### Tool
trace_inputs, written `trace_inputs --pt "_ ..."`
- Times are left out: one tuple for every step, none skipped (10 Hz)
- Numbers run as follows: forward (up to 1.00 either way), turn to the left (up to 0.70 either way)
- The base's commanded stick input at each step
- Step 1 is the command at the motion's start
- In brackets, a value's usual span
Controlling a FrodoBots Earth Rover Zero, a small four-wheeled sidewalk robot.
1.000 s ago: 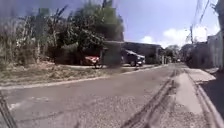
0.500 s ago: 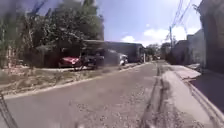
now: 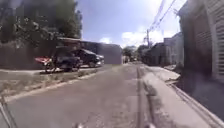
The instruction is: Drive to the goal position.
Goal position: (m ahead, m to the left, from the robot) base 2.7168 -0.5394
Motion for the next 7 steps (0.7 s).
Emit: trace_inputs --pt "1.00 -0.26" --pt "1.00 -0.10" --pt "1.00 0.00" --pt "1.00 0.00" --pt "1.00 0.00" --pt "1.00 0.00" --pt "1.00 0.00"
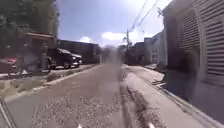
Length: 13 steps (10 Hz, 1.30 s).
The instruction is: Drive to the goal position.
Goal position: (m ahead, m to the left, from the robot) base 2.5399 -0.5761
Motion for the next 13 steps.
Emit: trace_inputs --pt "1.00 0.00" --pt "1.00 0.00" --pt "1.00 0.00" --pt "1.00 0.00" --pt "1.00 0.00" --pt "1.00 0.00" --pt "1.00 0.00" --pt "1.00 0.00" --pt "1.00 -0.13" --pt "1.00 -0.31" --pt "1.00 -0.17" --pt "1.00 0.00" --pt "1.00 0.00"
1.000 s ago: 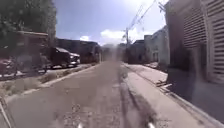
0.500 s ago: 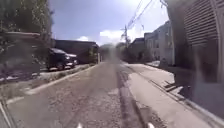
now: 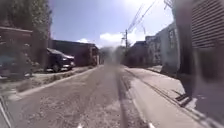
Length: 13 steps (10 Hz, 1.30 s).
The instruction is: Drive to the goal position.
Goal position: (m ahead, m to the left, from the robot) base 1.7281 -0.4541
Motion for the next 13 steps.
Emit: trace_inputs --pt "1.00 0.00" --pt "1.00 0.00" --pt "1.00 0.00" --pt "1.00 0.00" --pt "1.00 0.00" --pt "1.00 0.00" --pt "1.00 0.00" --pt "1.00 0.00" --pt "1.00 0.00" --pt "1.00 0.00" --pt "1.00 0.00" --pt "1.00 0.00" --pt "1.00 0.00"
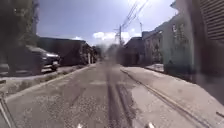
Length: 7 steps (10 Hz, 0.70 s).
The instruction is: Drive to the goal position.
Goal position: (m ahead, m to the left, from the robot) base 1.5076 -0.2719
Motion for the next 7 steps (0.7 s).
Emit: trace_inputs --pt "1.00 0.00" --pt "1.00 0.00" --pt "1.00 0.00" --pt "1.00 0.00" --pt "1.00 0.00" --pt "1.00 0.00" --pt "1.00 0.00"
